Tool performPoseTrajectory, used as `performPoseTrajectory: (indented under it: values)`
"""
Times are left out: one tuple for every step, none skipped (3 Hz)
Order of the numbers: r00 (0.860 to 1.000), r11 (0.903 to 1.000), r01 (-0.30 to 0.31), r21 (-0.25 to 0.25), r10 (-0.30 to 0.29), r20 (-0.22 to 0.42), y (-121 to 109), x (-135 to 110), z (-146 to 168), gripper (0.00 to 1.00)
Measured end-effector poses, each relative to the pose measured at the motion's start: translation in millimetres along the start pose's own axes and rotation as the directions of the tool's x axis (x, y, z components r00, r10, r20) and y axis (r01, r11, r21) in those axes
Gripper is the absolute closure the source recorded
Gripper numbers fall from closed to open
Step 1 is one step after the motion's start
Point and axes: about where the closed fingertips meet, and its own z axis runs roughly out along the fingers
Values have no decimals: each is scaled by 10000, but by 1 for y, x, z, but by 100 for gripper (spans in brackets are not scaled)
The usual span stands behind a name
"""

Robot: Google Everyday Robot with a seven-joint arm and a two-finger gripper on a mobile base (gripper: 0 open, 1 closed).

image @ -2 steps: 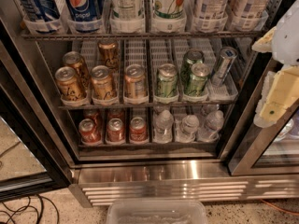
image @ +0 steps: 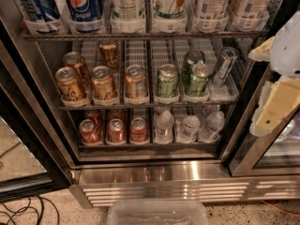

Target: Pick 7up can from top shelf of fridge

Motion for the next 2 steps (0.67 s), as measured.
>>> performPoseTrajectory:
  values:
    - [9913,9995,230,-201,-202,1297,21,-13,26,0]
    - [9542,9994,335,60,-338,2972,46,-38,51,0]
